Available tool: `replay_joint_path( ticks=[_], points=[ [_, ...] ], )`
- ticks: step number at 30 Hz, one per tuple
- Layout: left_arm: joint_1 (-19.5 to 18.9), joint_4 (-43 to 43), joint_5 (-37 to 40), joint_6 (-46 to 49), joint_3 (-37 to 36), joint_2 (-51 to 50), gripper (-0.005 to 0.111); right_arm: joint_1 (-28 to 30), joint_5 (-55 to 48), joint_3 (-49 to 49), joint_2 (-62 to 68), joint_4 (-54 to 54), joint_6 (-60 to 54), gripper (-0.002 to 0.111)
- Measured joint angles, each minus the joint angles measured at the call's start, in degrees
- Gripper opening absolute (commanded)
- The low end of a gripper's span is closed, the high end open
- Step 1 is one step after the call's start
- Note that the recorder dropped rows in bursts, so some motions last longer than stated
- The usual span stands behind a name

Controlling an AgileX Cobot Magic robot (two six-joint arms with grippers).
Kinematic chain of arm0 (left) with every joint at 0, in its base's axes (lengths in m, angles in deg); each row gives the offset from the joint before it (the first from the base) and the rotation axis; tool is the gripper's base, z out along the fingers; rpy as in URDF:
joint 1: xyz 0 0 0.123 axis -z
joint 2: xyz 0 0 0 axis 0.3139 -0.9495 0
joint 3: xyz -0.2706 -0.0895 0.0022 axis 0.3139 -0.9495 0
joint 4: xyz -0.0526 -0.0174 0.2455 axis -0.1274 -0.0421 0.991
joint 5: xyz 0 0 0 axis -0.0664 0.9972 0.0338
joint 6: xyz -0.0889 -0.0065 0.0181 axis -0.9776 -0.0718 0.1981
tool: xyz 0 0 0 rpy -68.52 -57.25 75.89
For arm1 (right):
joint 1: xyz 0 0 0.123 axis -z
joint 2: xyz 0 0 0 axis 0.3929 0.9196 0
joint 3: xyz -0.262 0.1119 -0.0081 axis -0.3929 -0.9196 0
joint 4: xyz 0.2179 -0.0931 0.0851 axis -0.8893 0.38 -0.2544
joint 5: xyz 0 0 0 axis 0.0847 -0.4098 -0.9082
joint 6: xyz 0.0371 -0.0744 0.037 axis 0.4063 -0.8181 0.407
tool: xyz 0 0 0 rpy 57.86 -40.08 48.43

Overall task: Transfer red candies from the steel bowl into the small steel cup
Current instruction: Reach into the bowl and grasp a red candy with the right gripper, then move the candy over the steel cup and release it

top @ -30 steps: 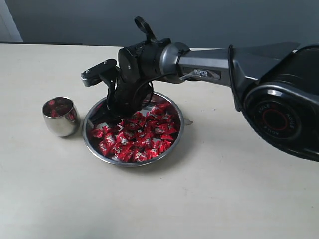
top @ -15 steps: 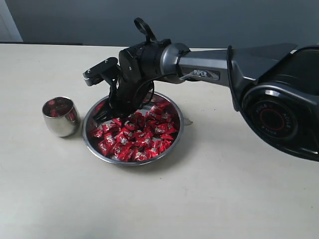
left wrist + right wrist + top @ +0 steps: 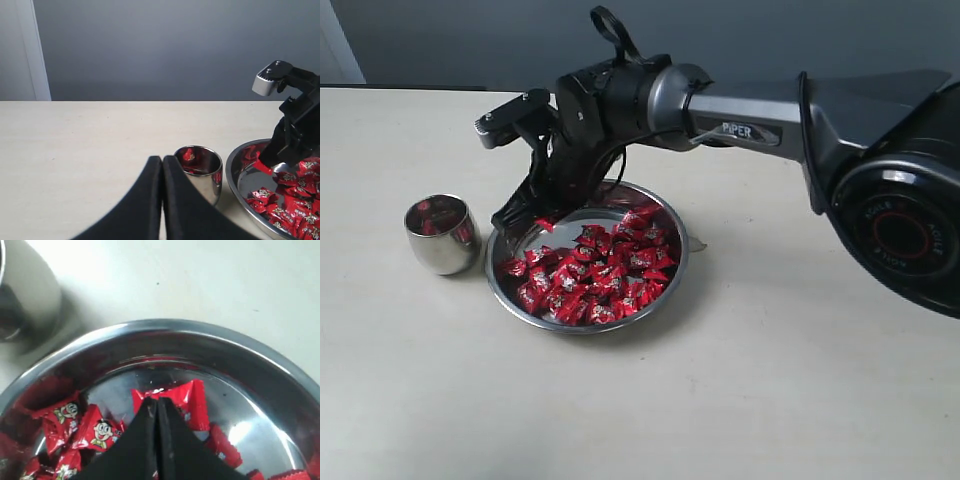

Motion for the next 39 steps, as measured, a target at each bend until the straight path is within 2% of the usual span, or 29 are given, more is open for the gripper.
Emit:
replay_joint_path(
  ticks=[7,12,15,24,26,30,39],
  points=[
    [0.0,0.0,0.0,0.0,0.0,0.0,0.0,0.0,0.9,0.0,-1.5,-2.8,-0.3,-0.001],
    [0.0,0.0,0.0,0.0,0.0,0.0,0.0,-0.8,6.4,-0.1,-4.2,-11.0,-5.3,-0.001],
    [0.0,0.0,0.0,0.0,0.0,0.0,0.0,-2.8,9.5,-0.1,-4.9,-16.9,-10.7,-0.001],
    [0.0,0.0,0.0,0.0,0.0,0.0,0.0,-7.4,16.0,-0.1,-3.6,-19.1,-13.7,0.0],
    [0.0,0.0,0.0,0.0,0.0,0.0,0.0,-7.4,16.6,-0.1,-3.1,-19.4,-14.1,0.013],
    [0.0,0.0,0.0,0.0,0.0,0.0,0.0,-7.4,16.6,-0.1,-3.0,-19.5,-14.8,0.03],
    [0.0,0.0,0.0,0.0,0.0,0.0,0.0,-6.3,14.1,-0.1,-3.1,-18.7,-13.6,0.03]
  ],
)
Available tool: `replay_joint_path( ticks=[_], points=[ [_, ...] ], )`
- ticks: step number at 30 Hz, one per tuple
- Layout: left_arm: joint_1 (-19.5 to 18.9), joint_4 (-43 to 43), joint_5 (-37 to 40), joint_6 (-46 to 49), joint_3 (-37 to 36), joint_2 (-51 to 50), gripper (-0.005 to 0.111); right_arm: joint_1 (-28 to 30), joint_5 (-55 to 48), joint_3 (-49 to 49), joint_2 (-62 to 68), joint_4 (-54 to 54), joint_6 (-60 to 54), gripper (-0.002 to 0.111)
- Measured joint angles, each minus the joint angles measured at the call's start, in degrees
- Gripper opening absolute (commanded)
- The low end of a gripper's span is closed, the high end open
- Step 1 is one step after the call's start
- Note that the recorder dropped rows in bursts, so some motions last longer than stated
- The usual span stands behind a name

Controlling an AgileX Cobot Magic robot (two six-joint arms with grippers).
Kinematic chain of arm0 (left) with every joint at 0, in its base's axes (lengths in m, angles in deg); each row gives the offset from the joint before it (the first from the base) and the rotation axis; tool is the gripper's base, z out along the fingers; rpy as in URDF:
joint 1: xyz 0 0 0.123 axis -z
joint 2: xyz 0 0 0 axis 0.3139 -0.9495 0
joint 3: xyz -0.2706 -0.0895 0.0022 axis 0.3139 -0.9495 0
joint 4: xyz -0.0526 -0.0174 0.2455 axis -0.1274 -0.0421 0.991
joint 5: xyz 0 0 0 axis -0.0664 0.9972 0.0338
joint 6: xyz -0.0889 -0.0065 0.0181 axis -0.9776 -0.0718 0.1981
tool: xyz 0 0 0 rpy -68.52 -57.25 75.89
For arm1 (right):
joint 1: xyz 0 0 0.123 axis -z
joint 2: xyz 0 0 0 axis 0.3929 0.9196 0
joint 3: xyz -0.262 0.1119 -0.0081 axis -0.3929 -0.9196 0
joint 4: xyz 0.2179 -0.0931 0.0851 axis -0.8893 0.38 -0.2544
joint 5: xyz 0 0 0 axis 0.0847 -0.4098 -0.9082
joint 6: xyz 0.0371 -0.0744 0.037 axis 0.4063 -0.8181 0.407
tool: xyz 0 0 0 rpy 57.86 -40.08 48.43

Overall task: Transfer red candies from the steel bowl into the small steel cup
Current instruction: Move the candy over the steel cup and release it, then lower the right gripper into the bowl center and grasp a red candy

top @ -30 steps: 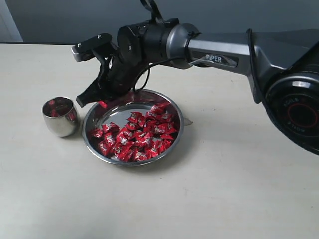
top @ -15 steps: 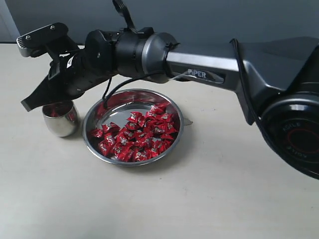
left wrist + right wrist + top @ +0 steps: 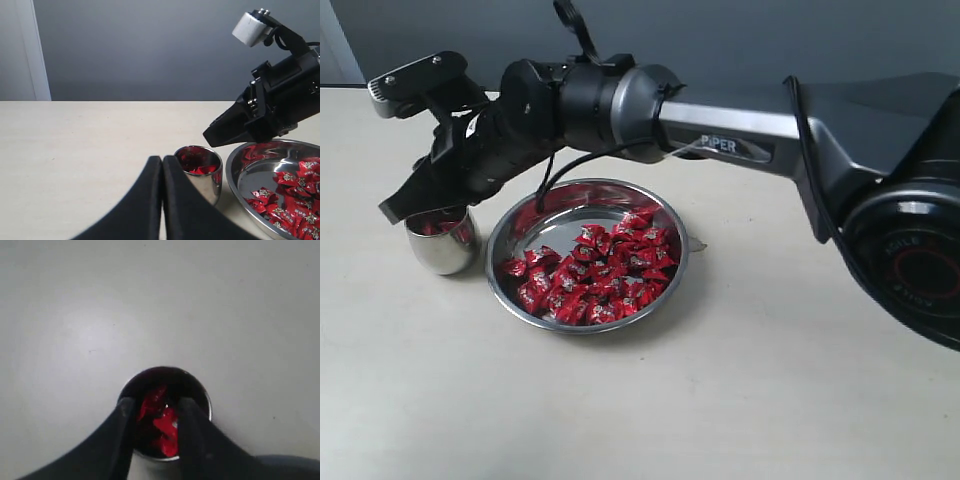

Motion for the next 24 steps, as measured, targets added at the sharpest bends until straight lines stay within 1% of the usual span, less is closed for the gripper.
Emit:
replay_joint_path(
  ticks=[3,6,10,15,19,21,24],
  points=[
    [0.0,0.0,0.0,0.0,0.0,0.0,0.0,2.1,-4.1,0.0,-0.4,1.1,3.5,0.03],
    [0.0,0.0,0.0,0.0,0.0,0.0,0.0,5.1,-9.4,0.0,-0.6,4.5,7.3,0.03],
    [0.0,0.0,0.0,0.0,0.0,0.0,0.0,8.1,-16.3,0.0,-0.6,9.1,8.7,0.03],
    [0.0,0.0,0.0,0.0,0.0,0.0,0.0,9.4,-21.8,0.0,-0.6,13.9,9.9,0.03],
    [0.0,0.0,0.0,0.0,0.0,0.0,0.0,9.5,-22.8,0.0,0.0,16.2,10.4,0.03],
    [0.0,0.0,0.0,0.0,0.0,0.0,0.0,9.5,-22.8,0.0,1.0,16.3,10.4,0.035],
    [0.0,0.0,0.0,0.0,0.0,0.0,0.0,9.5,-23.2,0.0,2.8,16.6,10.5,0.049]
  ],
)
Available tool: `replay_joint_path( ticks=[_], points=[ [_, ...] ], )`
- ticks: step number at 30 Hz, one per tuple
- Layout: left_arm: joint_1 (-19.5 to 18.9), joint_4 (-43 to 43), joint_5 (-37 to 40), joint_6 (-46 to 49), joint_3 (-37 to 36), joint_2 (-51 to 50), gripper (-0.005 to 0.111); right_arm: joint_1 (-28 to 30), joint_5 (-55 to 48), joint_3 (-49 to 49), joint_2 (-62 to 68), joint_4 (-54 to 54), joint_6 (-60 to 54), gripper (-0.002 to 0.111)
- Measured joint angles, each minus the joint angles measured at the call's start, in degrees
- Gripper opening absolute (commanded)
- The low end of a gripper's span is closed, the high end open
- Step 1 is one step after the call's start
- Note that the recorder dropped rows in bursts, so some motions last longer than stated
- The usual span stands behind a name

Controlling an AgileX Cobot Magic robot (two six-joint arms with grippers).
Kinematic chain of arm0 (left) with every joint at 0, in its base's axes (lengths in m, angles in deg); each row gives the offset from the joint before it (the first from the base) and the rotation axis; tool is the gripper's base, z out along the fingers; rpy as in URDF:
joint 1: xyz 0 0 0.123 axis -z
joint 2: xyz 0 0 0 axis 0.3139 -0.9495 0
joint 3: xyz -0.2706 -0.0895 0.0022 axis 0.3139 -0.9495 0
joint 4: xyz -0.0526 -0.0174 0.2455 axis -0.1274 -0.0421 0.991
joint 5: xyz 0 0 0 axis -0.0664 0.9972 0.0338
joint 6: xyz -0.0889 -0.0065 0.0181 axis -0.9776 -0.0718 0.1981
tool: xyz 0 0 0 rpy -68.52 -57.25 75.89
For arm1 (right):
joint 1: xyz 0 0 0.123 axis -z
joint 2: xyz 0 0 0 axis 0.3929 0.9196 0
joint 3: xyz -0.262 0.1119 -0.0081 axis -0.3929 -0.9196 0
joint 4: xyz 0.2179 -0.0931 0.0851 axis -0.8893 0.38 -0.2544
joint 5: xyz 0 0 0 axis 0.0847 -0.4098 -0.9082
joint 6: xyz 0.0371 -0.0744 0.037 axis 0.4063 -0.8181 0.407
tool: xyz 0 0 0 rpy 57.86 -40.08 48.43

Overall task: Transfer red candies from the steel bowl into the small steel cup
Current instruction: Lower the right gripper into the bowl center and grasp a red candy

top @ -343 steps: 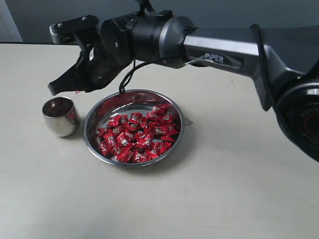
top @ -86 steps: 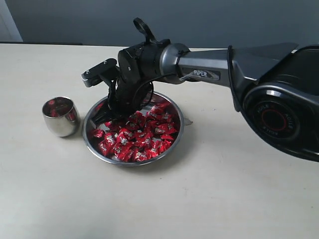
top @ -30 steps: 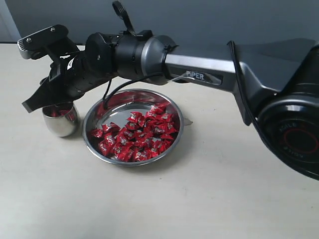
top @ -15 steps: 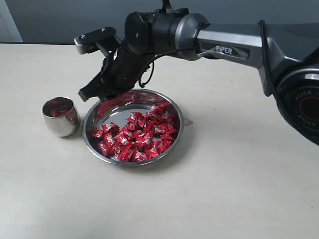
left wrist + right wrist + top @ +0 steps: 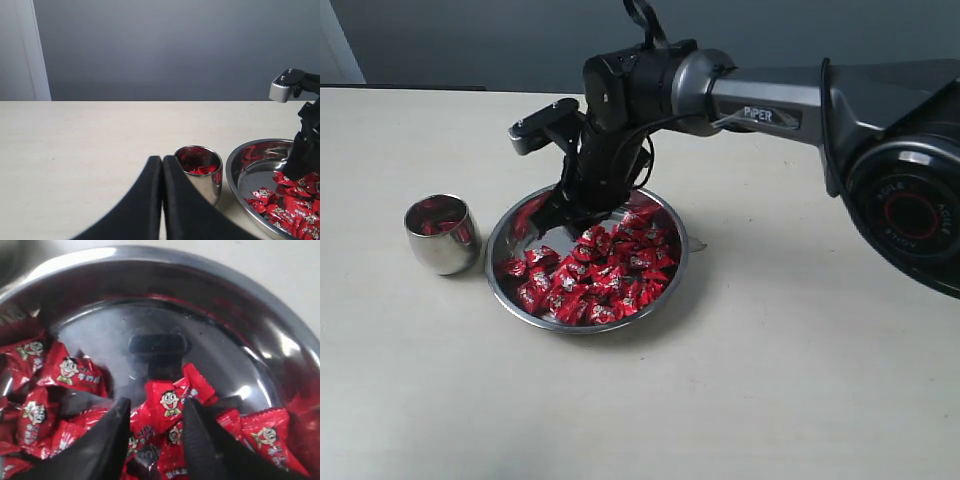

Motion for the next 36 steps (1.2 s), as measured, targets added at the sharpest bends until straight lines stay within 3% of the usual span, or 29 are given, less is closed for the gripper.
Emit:
replay_joint_path(
  ticks=[3,10,12,15,16,23,36],
  points=[
    [0.0,0.0,0.0,0.0,0.0,0.0,0.0,0.0,-0.3,0.0,1.2,0.0,0.0,0.051],
    [0.0,0.0,0.0,0.0,0.0,0.0,0.0,0.0,1.6,0.0,2.2,1.8,2.1,0.041],
    [0.0,0.0,0.0,0.0,0.0,0.0,0.0,0.0,2.2,0.0,2.2,2.1,2.4,0.034],
    [0.0,0.0,0.0,0.0,0.0,0.0,0.0,0.0,2.3,0.0,2.2,2.2,2.5,0.008],
    [0.0,0.0,0.0,0.0,0.0,0.0,0.0,0.0,2.5,0.0,2.2,2.2,2.5,0.007],
    [0.0,0.0,0.0,0.0,0.0,0.0,0.0,0.0,2.5,0.0,2.2,2.4,2.6,-0.001],
    [0.0,0.0,0.0,0.0,0.0,0.0,0.0,0.0,2.2,-0.1,-4.3,4.3,2.7,-0.001]
  ],
)
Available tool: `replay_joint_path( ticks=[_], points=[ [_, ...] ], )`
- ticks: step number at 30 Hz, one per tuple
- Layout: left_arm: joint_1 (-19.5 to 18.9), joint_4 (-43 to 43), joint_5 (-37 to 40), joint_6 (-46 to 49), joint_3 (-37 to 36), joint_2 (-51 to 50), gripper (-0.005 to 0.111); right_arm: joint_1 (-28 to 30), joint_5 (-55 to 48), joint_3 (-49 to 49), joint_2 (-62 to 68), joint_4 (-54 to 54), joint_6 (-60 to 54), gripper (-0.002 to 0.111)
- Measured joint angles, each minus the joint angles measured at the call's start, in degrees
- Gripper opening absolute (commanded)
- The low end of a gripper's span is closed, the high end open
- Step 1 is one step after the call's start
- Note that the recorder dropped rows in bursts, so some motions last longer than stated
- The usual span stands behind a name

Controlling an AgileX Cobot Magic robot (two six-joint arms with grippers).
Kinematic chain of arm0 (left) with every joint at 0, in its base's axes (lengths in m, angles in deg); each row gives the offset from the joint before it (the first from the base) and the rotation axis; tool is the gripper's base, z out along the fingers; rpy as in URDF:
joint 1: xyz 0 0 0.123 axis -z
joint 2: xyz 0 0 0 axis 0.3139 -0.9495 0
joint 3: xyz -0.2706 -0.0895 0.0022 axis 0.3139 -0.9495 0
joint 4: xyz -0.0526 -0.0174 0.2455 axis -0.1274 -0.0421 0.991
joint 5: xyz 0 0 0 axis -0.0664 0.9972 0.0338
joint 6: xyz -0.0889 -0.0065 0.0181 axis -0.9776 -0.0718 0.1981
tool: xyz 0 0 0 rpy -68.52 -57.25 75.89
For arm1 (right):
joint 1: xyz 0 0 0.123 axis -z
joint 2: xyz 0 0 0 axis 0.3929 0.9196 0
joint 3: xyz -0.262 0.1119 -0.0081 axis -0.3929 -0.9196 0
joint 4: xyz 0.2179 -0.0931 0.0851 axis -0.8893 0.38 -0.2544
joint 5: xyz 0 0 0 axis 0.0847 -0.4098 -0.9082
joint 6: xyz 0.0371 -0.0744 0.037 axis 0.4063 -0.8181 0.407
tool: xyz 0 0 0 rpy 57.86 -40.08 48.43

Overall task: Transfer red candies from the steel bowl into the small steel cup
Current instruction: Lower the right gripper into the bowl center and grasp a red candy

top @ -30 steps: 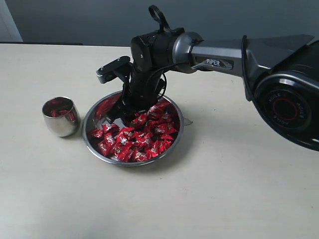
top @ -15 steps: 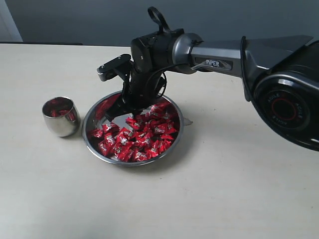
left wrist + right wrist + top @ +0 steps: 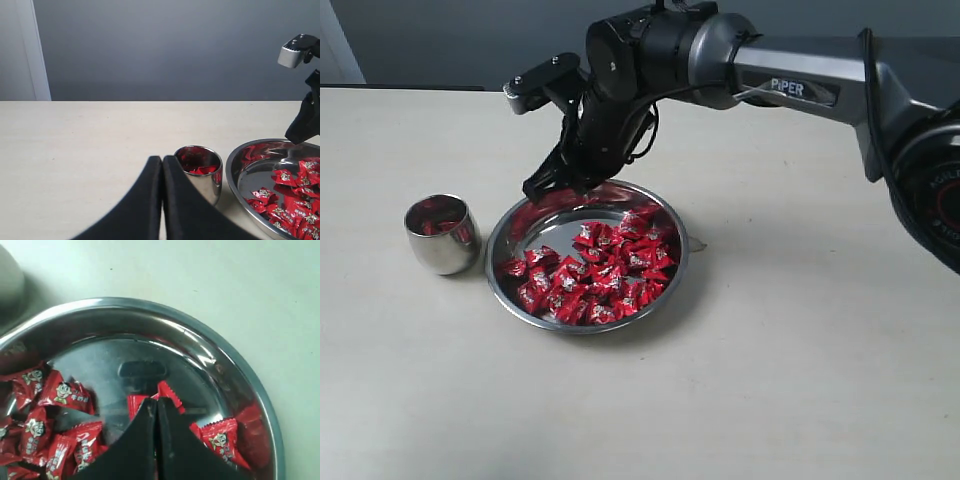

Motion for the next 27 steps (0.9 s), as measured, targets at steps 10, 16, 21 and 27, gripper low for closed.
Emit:
replay_joint_path(
  ticks=[10,16,21,27],
  points=[
    [0.0,0.0,0.0,0.0,0.0,0.0,0.0,0.0,-7.7,0.0,2.0,0.1,-5.3,0.047],
    [0.0,0.0,0.0,0.0,0.0,0.0,0.0,0.0,-7.8,0.0,3.9,0.1,-5.6,0.043],
    [0.0,0.0,0.0,0.0,0.0,0.0,0.0,0.0,-7.3,0.0,5.8,0.1,-5.6,0.031],
    [0.0,0.0,0.0,0.0,0.0,0.0,0.0,0.0,-6.0,0.0,5.7,0.1,-5.6,-0.001]
  ],
)
